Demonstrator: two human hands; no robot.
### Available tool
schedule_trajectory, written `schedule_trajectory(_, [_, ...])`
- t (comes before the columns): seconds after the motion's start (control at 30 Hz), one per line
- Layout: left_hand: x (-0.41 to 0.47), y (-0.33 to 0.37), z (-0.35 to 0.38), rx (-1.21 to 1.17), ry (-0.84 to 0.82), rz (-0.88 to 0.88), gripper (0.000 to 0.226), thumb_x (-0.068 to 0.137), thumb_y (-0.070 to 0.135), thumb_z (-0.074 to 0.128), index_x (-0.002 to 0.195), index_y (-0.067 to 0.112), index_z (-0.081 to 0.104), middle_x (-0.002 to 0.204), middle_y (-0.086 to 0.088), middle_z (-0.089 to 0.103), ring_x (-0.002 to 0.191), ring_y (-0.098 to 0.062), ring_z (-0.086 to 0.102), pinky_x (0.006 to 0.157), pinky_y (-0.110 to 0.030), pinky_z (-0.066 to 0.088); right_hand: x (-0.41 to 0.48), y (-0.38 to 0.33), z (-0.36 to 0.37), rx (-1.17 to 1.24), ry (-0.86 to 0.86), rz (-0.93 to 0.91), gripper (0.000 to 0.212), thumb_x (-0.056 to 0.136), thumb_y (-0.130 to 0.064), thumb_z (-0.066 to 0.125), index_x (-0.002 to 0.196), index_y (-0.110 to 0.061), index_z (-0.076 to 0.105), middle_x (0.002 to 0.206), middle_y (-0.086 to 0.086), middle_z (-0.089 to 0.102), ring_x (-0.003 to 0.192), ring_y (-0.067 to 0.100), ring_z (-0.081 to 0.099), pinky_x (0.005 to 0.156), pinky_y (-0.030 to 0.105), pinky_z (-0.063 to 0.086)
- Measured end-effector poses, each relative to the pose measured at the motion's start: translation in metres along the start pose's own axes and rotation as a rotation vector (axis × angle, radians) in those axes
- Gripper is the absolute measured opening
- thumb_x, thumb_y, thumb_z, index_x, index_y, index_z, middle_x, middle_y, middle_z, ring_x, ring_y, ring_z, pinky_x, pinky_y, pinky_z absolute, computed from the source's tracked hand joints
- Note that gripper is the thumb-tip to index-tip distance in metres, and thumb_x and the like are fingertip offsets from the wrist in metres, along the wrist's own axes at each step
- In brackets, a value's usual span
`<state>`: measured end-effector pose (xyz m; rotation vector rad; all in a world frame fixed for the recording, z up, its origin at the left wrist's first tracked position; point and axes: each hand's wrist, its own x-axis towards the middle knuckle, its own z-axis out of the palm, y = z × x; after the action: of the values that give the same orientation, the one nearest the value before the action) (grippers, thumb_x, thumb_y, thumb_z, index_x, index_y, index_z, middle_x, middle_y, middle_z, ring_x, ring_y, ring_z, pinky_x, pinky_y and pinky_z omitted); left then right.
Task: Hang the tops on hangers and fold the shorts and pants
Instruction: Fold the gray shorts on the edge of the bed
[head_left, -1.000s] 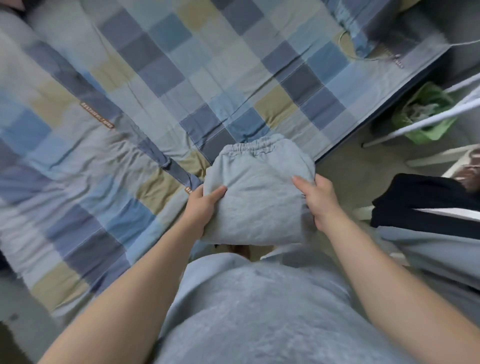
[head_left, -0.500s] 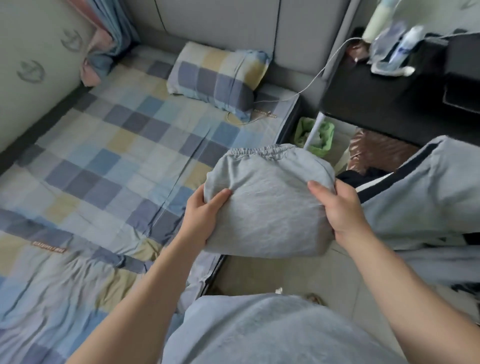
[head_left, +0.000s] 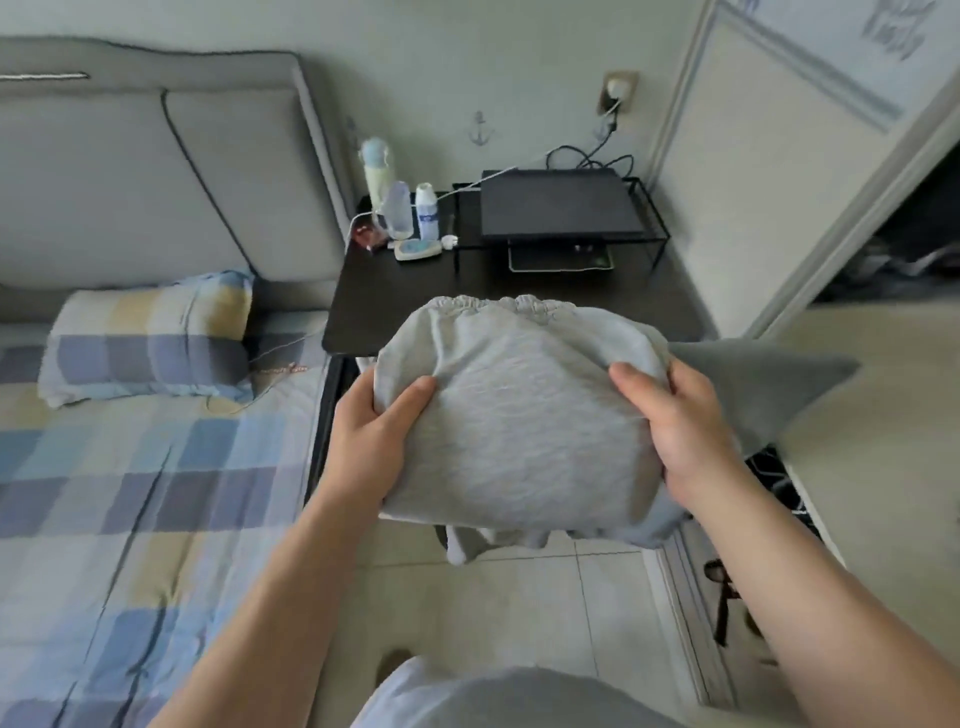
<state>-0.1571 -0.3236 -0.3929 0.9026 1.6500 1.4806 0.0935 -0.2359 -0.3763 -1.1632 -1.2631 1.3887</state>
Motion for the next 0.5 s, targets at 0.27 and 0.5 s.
schedule_trajectory(0.27, [0.061, 0.028, 0.173, 0.035, -0.440, 0.045, 0.012, 0.087, 0.038, 0.073, 0.099, 0.034, 0.072, 0.099, 0.006, 0.076, 0.091, -0.011, 0.073, 0.073, -0.025, 0.054, 0.003, -0.006, -0.136, 0.044, 0.454, 0.043, 0.017, 0.082, -0.037, 0.074, 0.097, -0.032, 0.077, 0.099, -0.001, 0.078, 0.091, 0.019, 0.075, 0.080, 0.039, 0.057])
schedule_trajectory(0.5, [0.089, 0.026, 0.321, 0.037, -0.802, -0.035, 0.013, 0.090, 0.027, 0.073, 0.103, 0.024, 0.072, 0.094, 0.005, 0.077, 0.084, -0.012, 0.074, 0.064, -0.018, 0.055, -0.003, 0.010, -0.224, 0.123, 0.790, 0.112, 0.021, 0.089, -0.032, 0.073, 0.109, -0.025, 0.073, 0.105, 0.000, 0.077, 0.095, 0.021, 0.074, 0.081, 0.041, 0.057])
